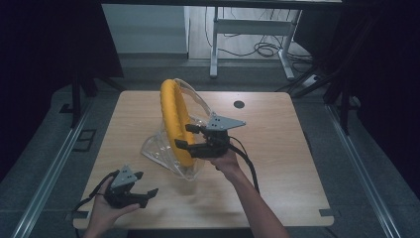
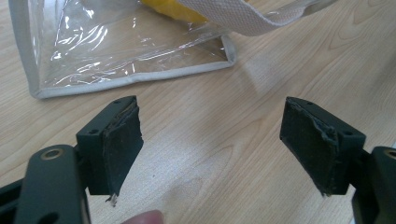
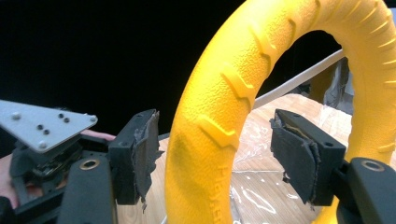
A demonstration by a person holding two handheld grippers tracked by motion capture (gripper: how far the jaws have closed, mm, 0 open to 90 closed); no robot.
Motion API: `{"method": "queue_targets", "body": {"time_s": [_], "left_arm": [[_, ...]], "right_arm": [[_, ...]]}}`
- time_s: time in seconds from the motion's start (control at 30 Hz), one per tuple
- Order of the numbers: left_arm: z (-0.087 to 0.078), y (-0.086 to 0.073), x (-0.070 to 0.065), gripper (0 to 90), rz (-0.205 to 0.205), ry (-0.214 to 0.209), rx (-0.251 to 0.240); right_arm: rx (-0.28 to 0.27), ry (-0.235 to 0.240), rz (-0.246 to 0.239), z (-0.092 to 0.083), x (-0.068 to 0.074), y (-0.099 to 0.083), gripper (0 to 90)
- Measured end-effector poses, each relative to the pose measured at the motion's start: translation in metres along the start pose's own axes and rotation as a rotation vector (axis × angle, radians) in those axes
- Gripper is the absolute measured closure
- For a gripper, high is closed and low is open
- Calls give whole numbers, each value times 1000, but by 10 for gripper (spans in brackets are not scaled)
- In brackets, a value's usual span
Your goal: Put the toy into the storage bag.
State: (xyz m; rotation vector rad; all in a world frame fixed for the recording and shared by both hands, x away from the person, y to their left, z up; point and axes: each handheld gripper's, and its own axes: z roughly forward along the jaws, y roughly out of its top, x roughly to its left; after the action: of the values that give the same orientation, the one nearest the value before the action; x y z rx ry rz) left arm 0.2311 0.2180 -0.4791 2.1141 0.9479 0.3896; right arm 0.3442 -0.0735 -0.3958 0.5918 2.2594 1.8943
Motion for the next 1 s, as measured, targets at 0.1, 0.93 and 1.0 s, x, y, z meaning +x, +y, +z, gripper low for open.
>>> {"method": "queue_targets", "body": {"time_s": [0.1,0.93,1.0], "left_arm": [[0,0,0,206,-3,0,0],[2,0,-1,206,-6,0,4],[2,0,-1,206,-6,-1,5]], "right_arm": [[-1,0,-13,-8,1,-2,327],[116,-154,-11,-93,-20,-62,341],[125,-162,-8,-99,-22,-68,342]]}}
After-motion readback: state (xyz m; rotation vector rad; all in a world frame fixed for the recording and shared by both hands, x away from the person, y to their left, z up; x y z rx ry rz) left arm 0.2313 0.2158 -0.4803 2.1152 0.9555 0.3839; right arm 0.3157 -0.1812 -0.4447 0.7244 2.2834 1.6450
